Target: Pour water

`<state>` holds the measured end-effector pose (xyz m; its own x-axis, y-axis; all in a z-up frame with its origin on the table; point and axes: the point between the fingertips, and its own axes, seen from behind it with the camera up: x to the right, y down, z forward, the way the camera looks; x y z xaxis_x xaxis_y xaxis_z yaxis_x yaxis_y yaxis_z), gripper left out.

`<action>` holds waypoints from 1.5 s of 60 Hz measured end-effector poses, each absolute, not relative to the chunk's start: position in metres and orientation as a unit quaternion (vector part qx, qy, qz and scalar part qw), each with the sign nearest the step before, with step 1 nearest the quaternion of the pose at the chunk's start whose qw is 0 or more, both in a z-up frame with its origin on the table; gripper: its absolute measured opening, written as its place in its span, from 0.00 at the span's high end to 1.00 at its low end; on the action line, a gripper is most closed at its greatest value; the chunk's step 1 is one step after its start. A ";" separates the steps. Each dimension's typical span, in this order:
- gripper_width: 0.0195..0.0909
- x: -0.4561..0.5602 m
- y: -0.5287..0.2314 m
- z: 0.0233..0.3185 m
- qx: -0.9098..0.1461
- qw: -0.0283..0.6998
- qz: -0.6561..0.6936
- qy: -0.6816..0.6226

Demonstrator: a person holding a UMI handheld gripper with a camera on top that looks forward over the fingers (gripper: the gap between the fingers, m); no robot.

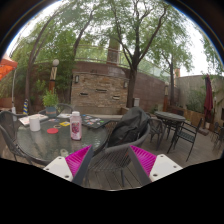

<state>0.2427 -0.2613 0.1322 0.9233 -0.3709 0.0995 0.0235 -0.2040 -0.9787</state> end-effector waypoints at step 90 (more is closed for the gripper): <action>0.55 0.169 0.085 0.091 -0.723 0.666 -0.142 0.114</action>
